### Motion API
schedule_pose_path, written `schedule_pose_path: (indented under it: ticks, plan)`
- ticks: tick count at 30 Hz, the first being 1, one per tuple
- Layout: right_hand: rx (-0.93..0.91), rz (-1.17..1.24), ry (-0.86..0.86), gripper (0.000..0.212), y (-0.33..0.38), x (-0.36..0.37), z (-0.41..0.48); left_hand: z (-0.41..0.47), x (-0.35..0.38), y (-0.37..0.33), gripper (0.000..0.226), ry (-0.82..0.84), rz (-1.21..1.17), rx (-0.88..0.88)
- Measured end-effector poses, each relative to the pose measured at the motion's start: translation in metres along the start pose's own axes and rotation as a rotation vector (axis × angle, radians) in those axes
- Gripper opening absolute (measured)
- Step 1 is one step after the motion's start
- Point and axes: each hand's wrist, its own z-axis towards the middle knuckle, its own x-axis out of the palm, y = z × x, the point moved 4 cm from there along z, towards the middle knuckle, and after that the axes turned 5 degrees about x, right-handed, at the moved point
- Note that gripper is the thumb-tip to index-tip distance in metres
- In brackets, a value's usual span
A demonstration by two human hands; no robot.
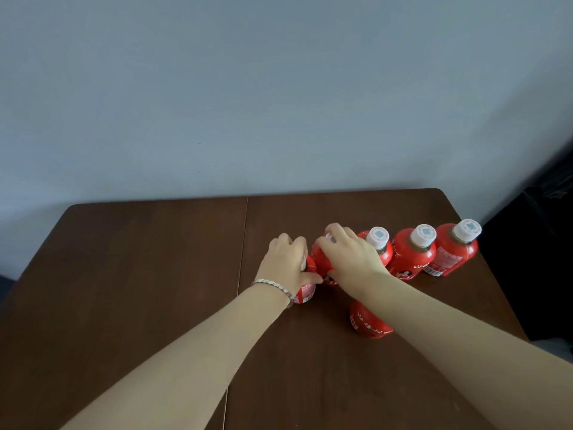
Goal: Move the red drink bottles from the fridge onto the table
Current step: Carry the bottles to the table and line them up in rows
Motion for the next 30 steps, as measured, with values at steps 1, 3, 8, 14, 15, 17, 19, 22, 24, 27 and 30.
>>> schedule_pose_path:
  ticks: [1,3,8,14,15,17,19,22,24,27,30]
  plan:
    - [0.032,-0.002,-0.016,0.045,-0.001,0.0,0.003,0.005,0.0,-0.001,0.042,-0.003,-0.006,0.004]
    - [0.09,0.003,-0.049,0.04,-0.003,0.0,0.011,0.014,-0.001,0.0,0.041,-0.019,-0.034,-0.005]
    - [0.154,0.14,-0.051,0.066,-0.009,-0.005,0.011,0.028,-0.008,0.008,0.042,-0.02,-0.049,0.004]
    - [0.283,0.188,-0.249,0.054,-0.034,-0.013,-0.053,0.017,-0.003,0.011,0.079,-0.067,-0.026,-0.046]
    - [0.326,0.153,-0.13,0.06,-0.039,-0.007,-0.062,0.014,0.0,0.012,0.079,-0.057,-0.065,-0.1]
    - [0.375,0.093,0.149,0.072,-0.048,0.009,-0.072,0.011,0.0,0.012,0.061,-0.06,-0.087,-0.135]
    - [0.385,0.146,0.279,0.076,-0.055,0.016,-0.076,0.013,-0.006,0.01,0.043,-0.092,-0.048,-0.118]
    - [0.4,0.319,0.301,0.073,-0.058,0.019,-0.075,0.02,-0.014,0.009,0.042,-0.098,-0.021,-0.107]
    - [0.402,0.339,0.299,0.07,-0.058,0.02,-0.075,0.024,-0.015,0.009,0.043,-0.094,-0.028,-0.087]
    - [0.399,0.355,0.265,0.067,-0.058,0.022,-0.076,0.03,-0.014,0.012,0.045,-0.073,-0.067,-0.033]
    - [0.396,0.394,0.205,0.068,-0.052,0.023,-0.076,0.034,-0.016,0.017,0.042,-0.056,-0.078,-0.006]
